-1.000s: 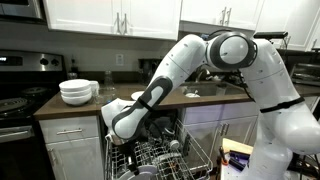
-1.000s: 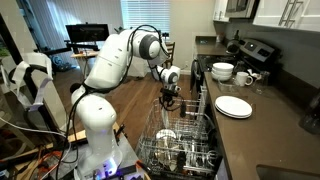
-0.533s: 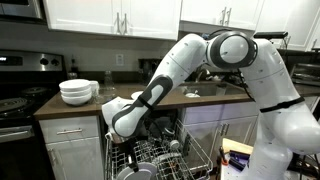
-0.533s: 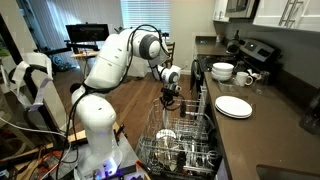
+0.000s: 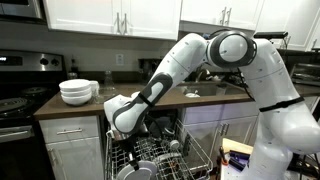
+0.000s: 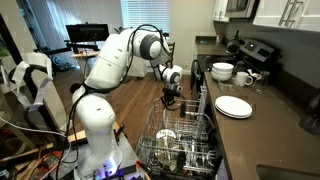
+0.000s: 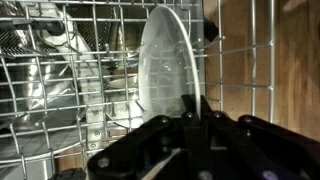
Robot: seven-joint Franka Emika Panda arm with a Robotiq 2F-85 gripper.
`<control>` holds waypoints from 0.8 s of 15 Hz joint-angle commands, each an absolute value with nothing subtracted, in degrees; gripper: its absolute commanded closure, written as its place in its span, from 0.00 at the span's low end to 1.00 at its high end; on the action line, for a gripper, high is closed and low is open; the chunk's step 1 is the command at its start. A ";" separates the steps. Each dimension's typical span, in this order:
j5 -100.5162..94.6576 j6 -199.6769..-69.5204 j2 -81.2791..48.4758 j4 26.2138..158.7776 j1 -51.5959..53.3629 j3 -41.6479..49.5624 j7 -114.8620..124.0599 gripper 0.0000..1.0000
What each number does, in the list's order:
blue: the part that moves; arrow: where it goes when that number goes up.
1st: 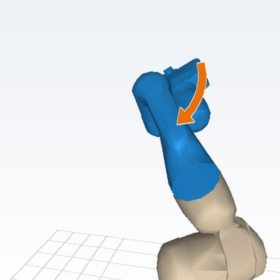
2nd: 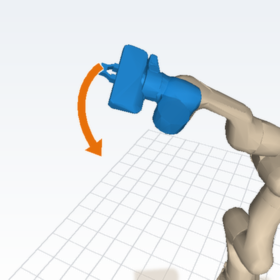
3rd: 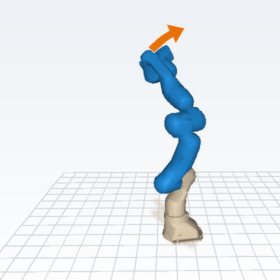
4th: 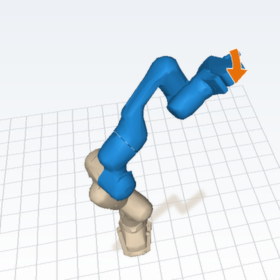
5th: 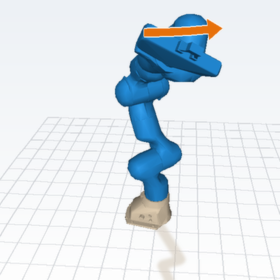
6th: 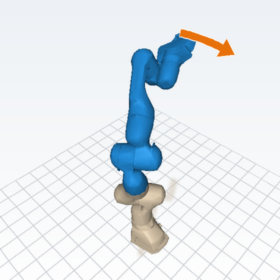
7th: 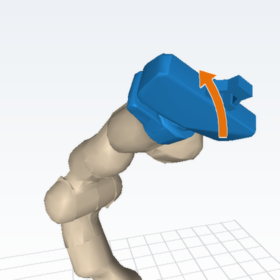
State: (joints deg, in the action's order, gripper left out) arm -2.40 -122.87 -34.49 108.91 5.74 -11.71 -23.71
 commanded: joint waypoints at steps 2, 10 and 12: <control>1.61 -117.21 -31.02 109.58 2.57 -13.89 -28.82 0.93; 1.53 -107.84 -27.74 108.91 2.17 -12.43 -29.09 0.93; 1.44 -106.44 -26.72 108.91 2.30 -12.27 -28.95 0.93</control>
State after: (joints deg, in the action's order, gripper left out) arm -0.08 -110.41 -29.55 108.72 2.80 -12.04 -27.32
